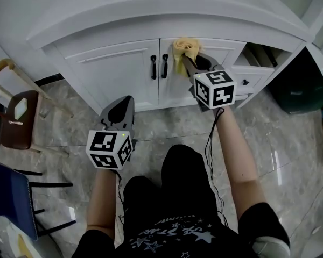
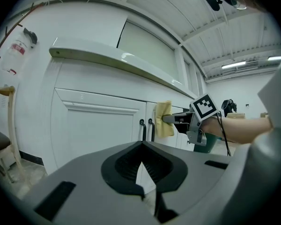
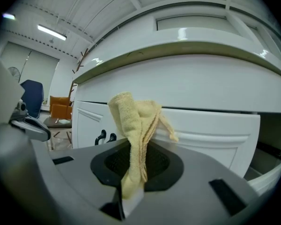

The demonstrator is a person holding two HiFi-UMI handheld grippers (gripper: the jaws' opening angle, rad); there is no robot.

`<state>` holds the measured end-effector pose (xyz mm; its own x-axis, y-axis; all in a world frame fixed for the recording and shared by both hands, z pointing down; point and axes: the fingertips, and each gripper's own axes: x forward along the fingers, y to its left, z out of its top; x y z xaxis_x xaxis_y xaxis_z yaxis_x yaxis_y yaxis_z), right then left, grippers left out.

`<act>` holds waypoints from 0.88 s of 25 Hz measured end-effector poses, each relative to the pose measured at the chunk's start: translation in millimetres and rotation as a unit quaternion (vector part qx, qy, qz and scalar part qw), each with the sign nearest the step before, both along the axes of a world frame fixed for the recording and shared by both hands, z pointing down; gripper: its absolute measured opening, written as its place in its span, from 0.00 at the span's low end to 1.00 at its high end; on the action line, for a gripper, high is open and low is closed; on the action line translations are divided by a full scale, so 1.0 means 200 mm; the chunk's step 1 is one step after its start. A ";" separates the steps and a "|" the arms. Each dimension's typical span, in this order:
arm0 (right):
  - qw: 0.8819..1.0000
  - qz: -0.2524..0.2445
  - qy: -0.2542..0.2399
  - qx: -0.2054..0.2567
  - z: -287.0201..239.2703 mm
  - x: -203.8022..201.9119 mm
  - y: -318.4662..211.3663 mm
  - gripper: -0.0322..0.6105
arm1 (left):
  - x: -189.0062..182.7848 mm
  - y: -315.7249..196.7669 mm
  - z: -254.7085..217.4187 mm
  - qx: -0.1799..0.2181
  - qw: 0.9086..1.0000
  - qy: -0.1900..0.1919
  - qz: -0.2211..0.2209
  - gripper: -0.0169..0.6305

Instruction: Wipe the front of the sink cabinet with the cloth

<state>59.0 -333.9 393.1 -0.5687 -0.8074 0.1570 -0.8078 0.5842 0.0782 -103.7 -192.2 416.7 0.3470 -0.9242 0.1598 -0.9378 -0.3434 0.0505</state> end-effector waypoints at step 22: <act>0.987 0.160 -0.028 -0.013 0.05 0.87 -0.08 0.15 | 0.29 -0.16 0.07 -0.013 0.999 0.005 0.051 0.05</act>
